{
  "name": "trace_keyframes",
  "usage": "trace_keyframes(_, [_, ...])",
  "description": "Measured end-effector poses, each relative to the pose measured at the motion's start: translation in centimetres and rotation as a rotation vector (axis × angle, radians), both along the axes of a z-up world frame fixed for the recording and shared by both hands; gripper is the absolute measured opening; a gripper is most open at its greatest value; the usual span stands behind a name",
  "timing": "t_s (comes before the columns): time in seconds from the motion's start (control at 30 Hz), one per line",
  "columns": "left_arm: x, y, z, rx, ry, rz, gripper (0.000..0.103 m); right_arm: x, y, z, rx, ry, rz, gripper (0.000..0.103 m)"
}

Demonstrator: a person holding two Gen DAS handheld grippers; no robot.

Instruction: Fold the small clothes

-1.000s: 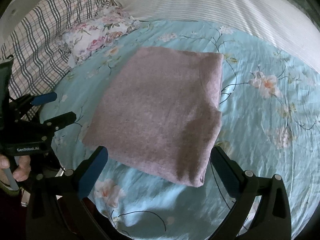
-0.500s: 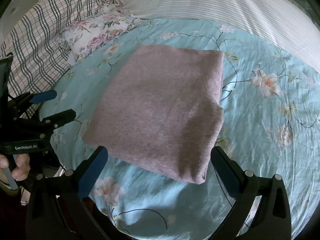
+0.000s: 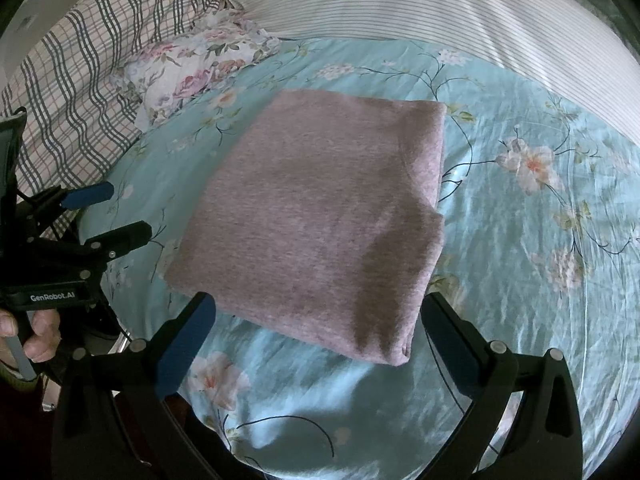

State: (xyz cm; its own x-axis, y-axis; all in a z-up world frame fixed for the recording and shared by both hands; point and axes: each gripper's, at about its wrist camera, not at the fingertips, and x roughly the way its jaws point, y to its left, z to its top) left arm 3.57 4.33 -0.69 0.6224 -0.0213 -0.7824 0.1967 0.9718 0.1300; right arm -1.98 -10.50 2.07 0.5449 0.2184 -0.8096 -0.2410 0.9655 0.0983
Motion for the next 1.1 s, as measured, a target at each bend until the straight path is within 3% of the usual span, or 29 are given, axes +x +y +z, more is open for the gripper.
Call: trace_keyframes(1.1, [-0.03, 0.08, -0.02, 0.001, 0.000, 0.001, 0.091, -0.24, 0.06, 0.22, 0.000, -0.004, -0.001, 0.103])
